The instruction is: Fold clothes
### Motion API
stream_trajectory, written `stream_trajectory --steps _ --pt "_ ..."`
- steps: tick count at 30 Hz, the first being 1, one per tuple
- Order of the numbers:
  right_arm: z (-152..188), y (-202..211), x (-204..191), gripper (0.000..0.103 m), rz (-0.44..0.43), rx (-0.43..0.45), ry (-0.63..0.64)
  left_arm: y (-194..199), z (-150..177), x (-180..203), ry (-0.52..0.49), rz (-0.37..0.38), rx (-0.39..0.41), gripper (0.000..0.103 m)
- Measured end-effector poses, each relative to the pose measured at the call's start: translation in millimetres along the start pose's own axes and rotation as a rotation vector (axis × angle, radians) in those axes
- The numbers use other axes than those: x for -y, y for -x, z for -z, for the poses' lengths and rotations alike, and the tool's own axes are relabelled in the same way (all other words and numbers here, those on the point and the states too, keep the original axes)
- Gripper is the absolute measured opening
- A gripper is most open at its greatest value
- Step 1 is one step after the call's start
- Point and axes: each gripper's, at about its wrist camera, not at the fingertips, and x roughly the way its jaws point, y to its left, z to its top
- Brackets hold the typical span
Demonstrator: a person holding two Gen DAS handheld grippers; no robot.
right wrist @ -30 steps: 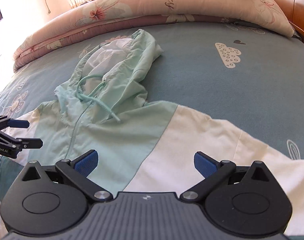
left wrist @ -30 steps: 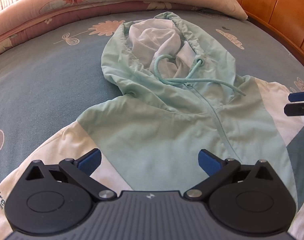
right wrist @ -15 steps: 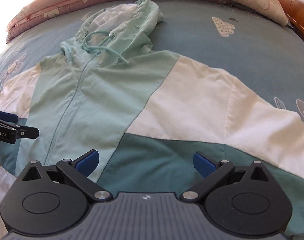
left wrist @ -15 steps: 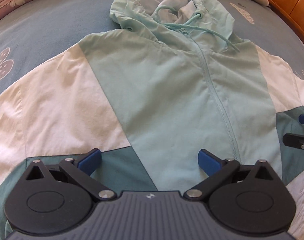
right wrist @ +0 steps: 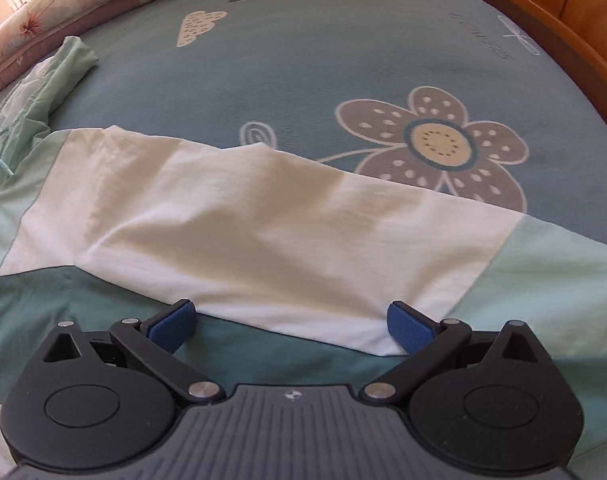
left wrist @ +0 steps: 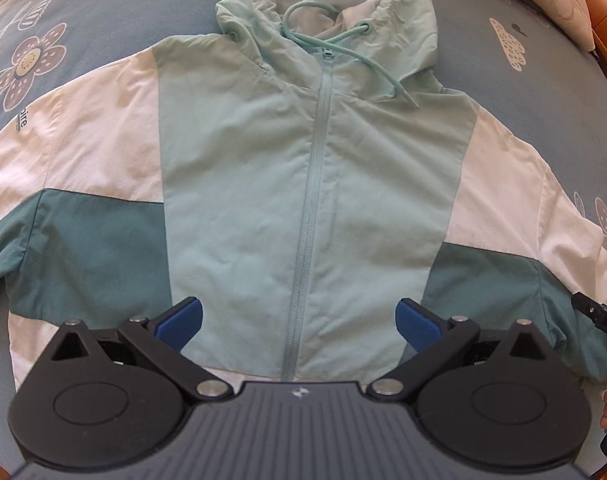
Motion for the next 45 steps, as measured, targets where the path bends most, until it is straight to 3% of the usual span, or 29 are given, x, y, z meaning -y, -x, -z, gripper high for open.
stream_trajectory --steps 6,11,14,16,18,19,22,26,29,35,36,37,42,45 --pt "10 42 64 0.103 0.074 0.078 -0.163 -1 -4 82 -0.249 0.091 0.040 0.102" --pt "29 72 107 0.101 0.212 0.159 -0.372 -11 -10 173 -0.538 0.286 0.075 0.102" --pt "40 86 139 0.091 0.307 0.203 -0.472 -21 -2 233 -0.716 0.389 0.098 0.101" --pt "44 91 162 0.075 0.341 0.228 -0.500 -27 6 264 -0.803 0.433 0.117 0.101" --pt "41 95 176 0.059 0.340 0.252 -0.495 -36 18 294 -0.881 0.465 0.125 0.101" --pt "37 95 180 0.058 0.288 0.267 -0.477 -42 24 306 -0.910 0.471 0.129 0.101" --pt "21 86 173 0.057 0.107 0.293 -0.373 -60 32 324 -0.916 0.452 0.116 0.101" --pt "2 39 135 0.057 -0.170 0.224 -0.264 -87 37 324 -0.900 0.408 0.095 0.101" --pt "4 15 123 0.056 -0.093 0.176 -0.146 -89 40 328 -0.941 0.404 0.113 0.101" --pt "18 28 197 0.049 0.157 0.201 -0.250 -94 41 344 -0.955 0.435 0.134 0.102" --pt "21 30 212 0.042 0.152 0.211 -0.273 -95 40 347 -0.953 0.441 0.139 0.102" --pt "24 32 221 0.042 0.124 0.218 -0.309 -96 40 351 -0.955 0.442 0.148 0.102" --pt "24 57 203 0.048 0.104 0.282 -0.371 -97 29 369 -0.917 0.469 0.164 0.101" --pt "33 65 172 0.049 -0.036 0.289 -0.374 -86 25 363 -0.859 0.490 0.149 0.101"
